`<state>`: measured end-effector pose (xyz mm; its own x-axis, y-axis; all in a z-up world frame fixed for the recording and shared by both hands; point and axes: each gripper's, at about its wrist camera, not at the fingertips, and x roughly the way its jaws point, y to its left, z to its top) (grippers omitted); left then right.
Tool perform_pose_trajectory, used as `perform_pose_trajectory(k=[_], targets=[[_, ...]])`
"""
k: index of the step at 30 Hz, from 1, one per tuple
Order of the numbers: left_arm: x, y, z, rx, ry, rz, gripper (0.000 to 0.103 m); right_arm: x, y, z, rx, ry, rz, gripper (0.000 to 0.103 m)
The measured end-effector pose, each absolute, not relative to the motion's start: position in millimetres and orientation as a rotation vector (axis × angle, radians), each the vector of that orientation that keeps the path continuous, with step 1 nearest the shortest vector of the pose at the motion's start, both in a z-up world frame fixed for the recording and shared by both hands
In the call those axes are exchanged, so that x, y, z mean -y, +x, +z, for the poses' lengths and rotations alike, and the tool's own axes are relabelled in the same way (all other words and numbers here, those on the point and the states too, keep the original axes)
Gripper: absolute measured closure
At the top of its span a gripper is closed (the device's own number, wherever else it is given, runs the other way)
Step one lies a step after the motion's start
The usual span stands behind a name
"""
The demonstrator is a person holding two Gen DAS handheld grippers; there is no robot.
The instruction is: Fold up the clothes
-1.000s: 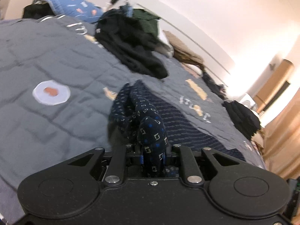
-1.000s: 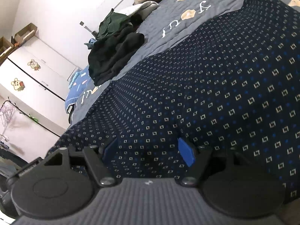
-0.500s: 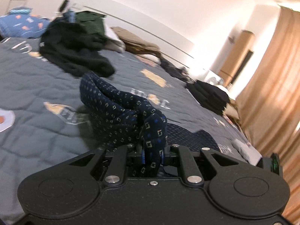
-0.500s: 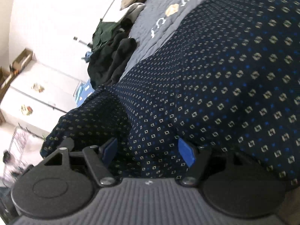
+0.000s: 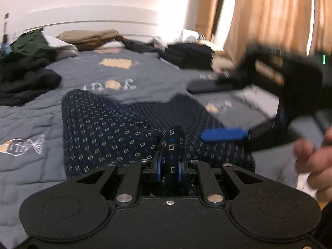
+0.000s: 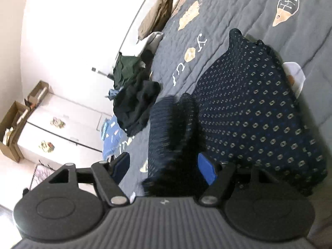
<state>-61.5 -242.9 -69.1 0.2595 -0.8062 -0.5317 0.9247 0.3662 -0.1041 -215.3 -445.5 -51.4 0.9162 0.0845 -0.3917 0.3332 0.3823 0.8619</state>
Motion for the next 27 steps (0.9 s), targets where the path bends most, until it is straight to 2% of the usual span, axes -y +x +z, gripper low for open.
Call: perform_pose_trajectory(k=[5, 10, 13, 17, 19, 20, 21, 27], targets=[[247.7, -71.6, -85.9, -0.523, 0.346, -1.163, 0.089, 443.2, -197.6, -65.0, -0.531, 1.173, -0.131, 0.031], [246.0, -82.3, -84.7, -0.441, 0.441, -1.146, 0.085, 434.3, -191.3, -63.9, -0.561, 1.163, -0.076, 0.031], [240.1, -90.6, -82.5, -0.398, 0.494, -1.148, 0.078, 427.8, -185.5, -64.2, -0.592, 1.143, -0.075, 0.031], [218.6, -96.6, -80.8, -0.352, 0.557, -1.125, 0.064, 420.2, -181.5, -63.7, -0.599, 1.117, -0.081, 0.031], [203.6, -96.0, -80.4, -0.318, 0.565, -1.090, 0.054, 416.0, -177.7, -63.5, -0.607, 1.093, -0.093, 0.031], [198.3, -95.4, -80.5, -0.305, 0.569, -1.070, 0.043, 414.0, -175.8, -63.5, -0.611, 1.081, -0.099, 0.031], [192.9, -94.9, -80.5, -0.291, 0.573, -1.049, 0.039, 411.6, -173.5, -63.9, -0.616, 1.071, -0.102, 0.031], [186.0, -92.4, -85.7, -0.281, 0.568, -1.008, 0.039, 394.3, -157.7, -71.0, -0.646, 1.008, -0.118, 0.031]])
